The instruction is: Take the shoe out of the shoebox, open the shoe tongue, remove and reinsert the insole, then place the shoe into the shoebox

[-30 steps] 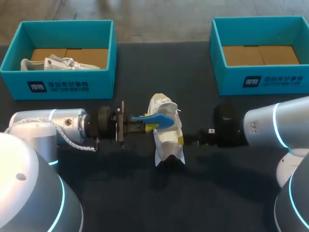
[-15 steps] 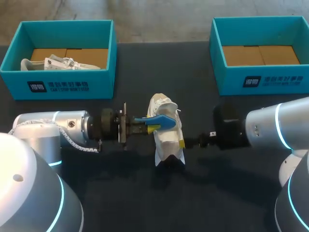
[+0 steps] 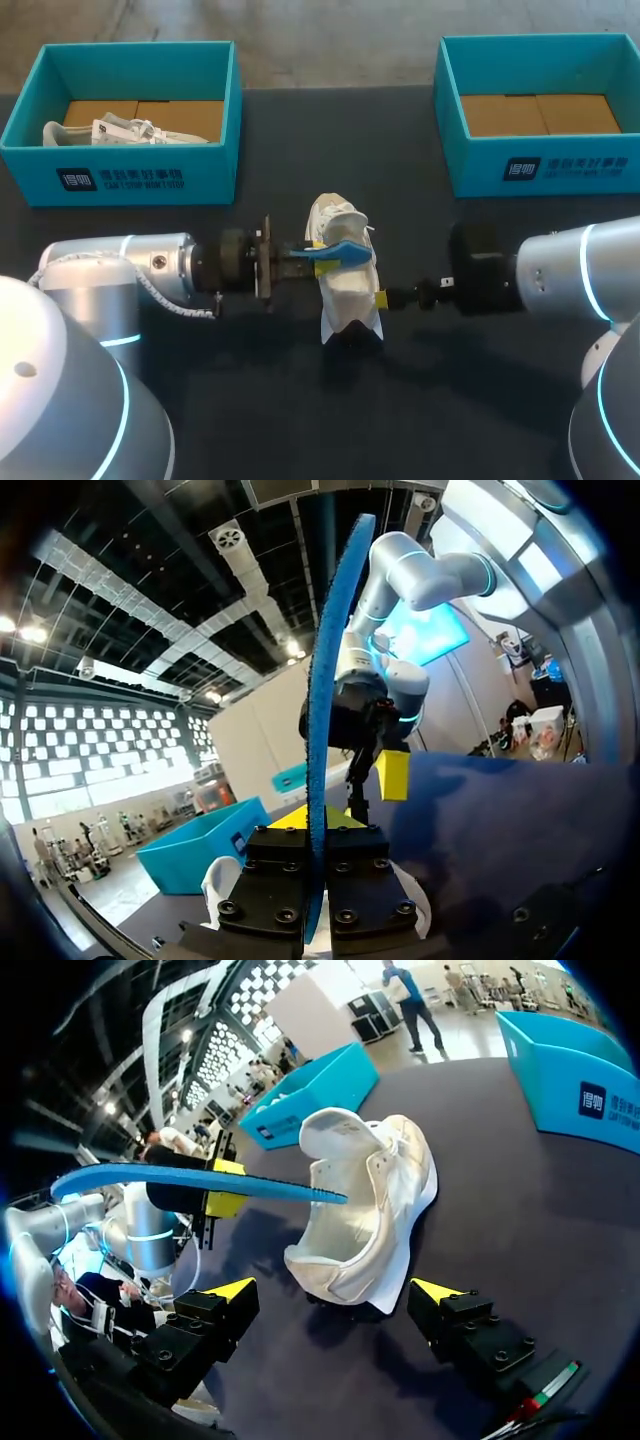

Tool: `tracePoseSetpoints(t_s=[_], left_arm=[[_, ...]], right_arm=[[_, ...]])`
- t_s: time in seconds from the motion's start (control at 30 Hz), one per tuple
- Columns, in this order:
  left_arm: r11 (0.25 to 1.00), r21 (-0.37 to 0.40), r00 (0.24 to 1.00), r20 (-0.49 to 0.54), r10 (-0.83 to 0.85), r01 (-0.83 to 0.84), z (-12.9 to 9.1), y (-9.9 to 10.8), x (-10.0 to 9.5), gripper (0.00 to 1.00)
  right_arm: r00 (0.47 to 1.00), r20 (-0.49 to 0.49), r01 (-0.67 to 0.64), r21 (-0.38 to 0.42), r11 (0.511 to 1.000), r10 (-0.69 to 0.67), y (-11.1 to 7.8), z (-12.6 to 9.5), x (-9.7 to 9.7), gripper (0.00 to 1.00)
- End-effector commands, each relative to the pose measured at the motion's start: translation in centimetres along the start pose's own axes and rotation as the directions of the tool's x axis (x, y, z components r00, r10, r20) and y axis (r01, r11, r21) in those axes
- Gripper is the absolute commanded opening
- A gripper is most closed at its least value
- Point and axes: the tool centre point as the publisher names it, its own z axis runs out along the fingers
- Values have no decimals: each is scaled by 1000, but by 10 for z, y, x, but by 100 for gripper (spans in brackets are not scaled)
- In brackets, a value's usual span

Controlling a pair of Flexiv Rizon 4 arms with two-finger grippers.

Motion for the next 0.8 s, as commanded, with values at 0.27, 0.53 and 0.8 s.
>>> tracePoseSetpoints(t_s=[0.27, 0.53, 0.8], left_arm=[[1000, -19, 1000, 12, 13, -13, 2, 5, 3, 0], [1000, -25, 1000, 14, 4, -3, 3, 9, 6, 0], [999, -32, 1000, 17, 4, -3, 7, 15, 7, 0]], right_arm=[[998, -7, 56, -5, 998, -56, -3, 1, -4, 100], [984, -27, 180, 50, 982, -179, -7, 6, -13, 100], [977, -36, 213, 84, 973, -210, -8, 11, -21, 100]])
